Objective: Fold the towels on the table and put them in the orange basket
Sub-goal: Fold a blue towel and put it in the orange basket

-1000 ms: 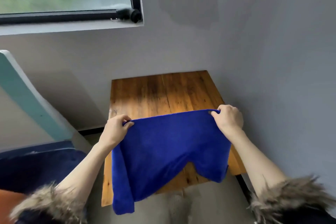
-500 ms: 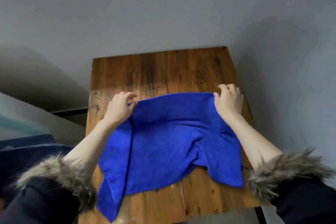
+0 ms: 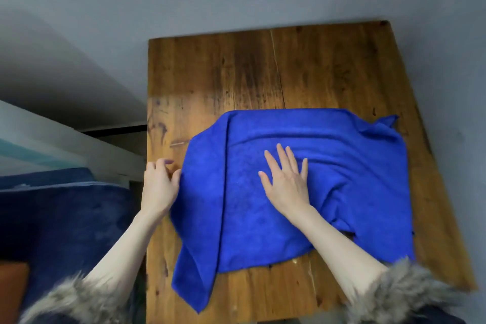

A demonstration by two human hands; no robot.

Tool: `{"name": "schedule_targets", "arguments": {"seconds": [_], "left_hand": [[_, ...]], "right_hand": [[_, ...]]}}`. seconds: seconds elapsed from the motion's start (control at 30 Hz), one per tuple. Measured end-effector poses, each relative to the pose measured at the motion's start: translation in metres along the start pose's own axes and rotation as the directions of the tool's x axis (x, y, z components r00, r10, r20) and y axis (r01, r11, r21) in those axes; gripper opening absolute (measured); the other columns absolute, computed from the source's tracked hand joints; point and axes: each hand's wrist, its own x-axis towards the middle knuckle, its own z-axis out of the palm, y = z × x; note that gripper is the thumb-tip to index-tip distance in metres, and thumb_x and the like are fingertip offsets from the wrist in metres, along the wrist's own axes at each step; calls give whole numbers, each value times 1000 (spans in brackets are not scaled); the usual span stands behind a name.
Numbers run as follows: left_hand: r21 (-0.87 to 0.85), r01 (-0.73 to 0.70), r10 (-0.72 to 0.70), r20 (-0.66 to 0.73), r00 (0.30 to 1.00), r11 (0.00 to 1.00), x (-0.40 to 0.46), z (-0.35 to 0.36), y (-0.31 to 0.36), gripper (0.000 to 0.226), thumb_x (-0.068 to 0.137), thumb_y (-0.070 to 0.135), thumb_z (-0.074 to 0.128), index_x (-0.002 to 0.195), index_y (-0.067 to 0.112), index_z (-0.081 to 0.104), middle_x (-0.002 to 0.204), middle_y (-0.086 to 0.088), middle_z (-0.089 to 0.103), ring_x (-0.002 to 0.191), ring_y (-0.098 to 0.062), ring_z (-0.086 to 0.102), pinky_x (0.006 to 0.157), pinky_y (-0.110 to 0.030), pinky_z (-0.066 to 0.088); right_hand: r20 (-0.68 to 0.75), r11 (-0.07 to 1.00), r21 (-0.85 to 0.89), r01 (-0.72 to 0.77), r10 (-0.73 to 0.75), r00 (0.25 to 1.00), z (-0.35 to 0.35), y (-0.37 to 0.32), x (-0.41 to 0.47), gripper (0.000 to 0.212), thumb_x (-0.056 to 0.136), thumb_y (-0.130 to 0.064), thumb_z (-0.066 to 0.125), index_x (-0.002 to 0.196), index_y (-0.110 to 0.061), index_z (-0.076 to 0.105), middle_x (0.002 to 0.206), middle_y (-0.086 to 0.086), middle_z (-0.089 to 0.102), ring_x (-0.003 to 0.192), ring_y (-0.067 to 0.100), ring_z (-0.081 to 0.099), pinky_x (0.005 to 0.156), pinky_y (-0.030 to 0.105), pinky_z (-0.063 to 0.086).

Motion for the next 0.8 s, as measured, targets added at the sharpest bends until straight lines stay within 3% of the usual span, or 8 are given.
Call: {"name": "schedule_targets", "arguments": {"seconds": [0.13, 0.3, 0.4, 0.5, 0.67, 0.8], "left_hand": [[1, -73, 73, -2, 997, 997, 6, 7, -10, 33, 85, 32, 66, 106, 7, 58, 106, -10, 49, 104, -25, 49, 90, -33, 40], [28, -142, 141, 20, 990, 990, 17, 3, -10, 12, 84, 24, 65, 87, 13, 61, 94, -1, 46, 99, -23, 48, 82, -32, 40], [95, -234, 246, -151, 957, 968, 33, -20, -10, 8, 81, 14, 61, 82, 11, 54, 87, -5, 49, 86, -30, 53, 75, -40, 42], [225, -294, 354, -302, 885, 929, 49, -41, -7, 8, 78, 7, 60, 84, 5, 54, 93, -14, 52, 86, -35, 50, 73, -42, 38], [286, -393, 435, -100, 895, 874, 63, -27, -13, 20, 87, 27, 64, 84, 7, 65, 104, -10, 57, 92, -34, 53, 74, -43, 46], [214, -409, 437, -107, 893, 887, 74, -23, -11, 17, 91, 12, 55, 105, 4, 60, 109, -15, 54, 95, -36, 51, 79, -48, 46]], "right_hand": [[-38, 999, -53, -1, -1, 999, 38, -30, 8, 61, 95, -49, 37, 148, -25, 21, 159, 4, 5, 146, 24, -1, 112, 58, -5], [-148, 986, -148, -76, 54, 987, 71, -36, 8, 62, 90, -51, 29, 144, -21, 34, 154, 8, 24, 142, 26, 16, 110, 60, 8], [-195, 983, -169, -72, 39, 980, 75, -35, 8, 61, 91, -51, 28, 144, -21, 32, 154, 8, 24, 143, 27, 18, 111, 61, 10], [-206, 982, -172, -73, 37, 978, 78, -35, 9, 61, 91, -50, 27, 145, -21, 31, 154, 8, 24, 143, 27, 20, 111, 61, 11], [-227, 982, -168, -82, 42, 973, 79, -34, 9, 61, 91, -50, 27, 144, -22, 32, 155, 7, 24, 143, 25, 17, 112, 60, 10], [-254, 982, -175, -74, 28, 967, 81, -34, 10, 61, 91, -50, 29, 144, -22, 32, 154, 7, 26, 142, 26, 17, 112, 60, 9]]}}
